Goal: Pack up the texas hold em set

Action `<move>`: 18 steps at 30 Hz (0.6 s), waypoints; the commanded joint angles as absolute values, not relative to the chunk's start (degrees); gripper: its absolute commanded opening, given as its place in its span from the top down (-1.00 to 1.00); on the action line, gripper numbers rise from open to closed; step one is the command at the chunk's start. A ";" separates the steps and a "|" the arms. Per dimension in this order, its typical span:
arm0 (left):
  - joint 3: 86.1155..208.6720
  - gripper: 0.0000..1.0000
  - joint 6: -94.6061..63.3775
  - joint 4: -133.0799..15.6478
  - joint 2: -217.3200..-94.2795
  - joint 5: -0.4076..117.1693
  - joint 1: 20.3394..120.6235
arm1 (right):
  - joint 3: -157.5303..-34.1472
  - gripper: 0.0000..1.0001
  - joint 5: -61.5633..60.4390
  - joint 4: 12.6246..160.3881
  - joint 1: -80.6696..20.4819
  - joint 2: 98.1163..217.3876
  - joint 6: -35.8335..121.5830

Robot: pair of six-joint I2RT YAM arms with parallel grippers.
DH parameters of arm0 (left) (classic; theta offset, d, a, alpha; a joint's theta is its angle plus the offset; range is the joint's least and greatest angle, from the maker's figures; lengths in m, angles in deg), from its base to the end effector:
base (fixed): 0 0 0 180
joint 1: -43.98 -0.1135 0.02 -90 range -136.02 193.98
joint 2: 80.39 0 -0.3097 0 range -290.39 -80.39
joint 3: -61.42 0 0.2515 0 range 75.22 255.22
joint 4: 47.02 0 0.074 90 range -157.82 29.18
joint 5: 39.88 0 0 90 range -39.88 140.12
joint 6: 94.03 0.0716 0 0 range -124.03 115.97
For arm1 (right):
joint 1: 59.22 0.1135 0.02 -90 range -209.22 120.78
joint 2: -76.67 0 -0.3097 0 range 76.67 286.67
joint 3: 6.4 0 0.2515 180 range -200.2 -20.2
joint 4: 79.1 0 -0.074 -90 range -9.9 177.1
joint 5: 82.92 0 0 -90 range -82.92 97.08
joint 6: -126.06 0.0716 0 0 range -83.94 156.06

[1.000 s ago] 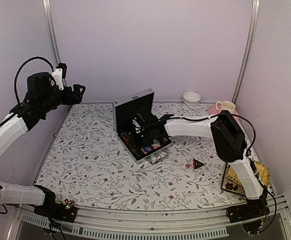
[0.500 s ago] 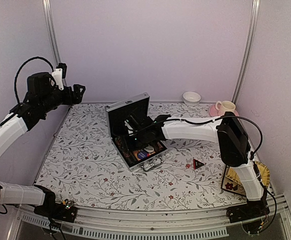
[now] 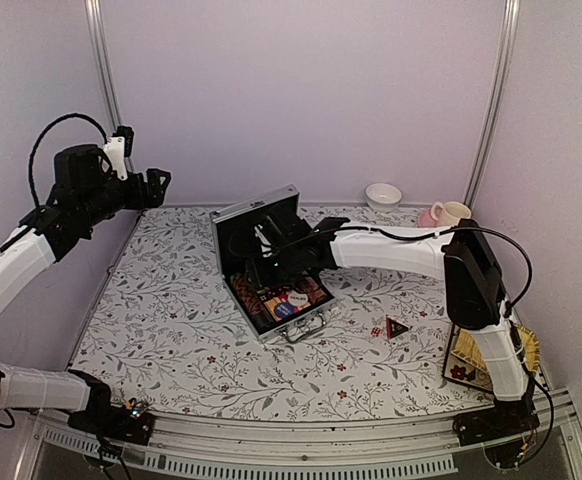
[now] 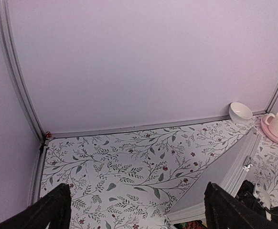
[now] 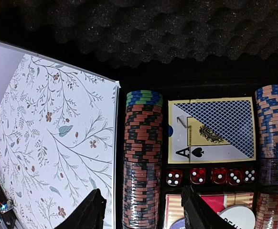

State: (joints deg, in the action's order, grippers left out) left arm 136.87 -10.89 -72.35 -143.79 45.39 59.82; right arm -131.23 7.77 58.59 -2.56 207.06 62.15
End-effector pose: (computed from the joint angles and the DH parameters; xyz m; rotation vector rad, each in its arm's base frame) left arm 0.2602 -0.0677 0.4095 0.0825 1.8047 -0.2081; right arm 0.3133 0.4746 0.2170 -0.6562 2.4231 0.6278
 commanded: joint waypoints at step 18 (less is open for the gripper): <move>137.54 -0.94 -10.54 -72.51 -143.85 45.78 59.30 | -133.31 0.29 10.22 58.26 -4.08 213.89 65.07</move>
State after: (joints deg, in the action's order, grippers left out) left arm 136.89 -10.89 -72.33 -143.79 45.39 59.82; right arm -132.34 8.12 58.11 -3.72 212.70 64.64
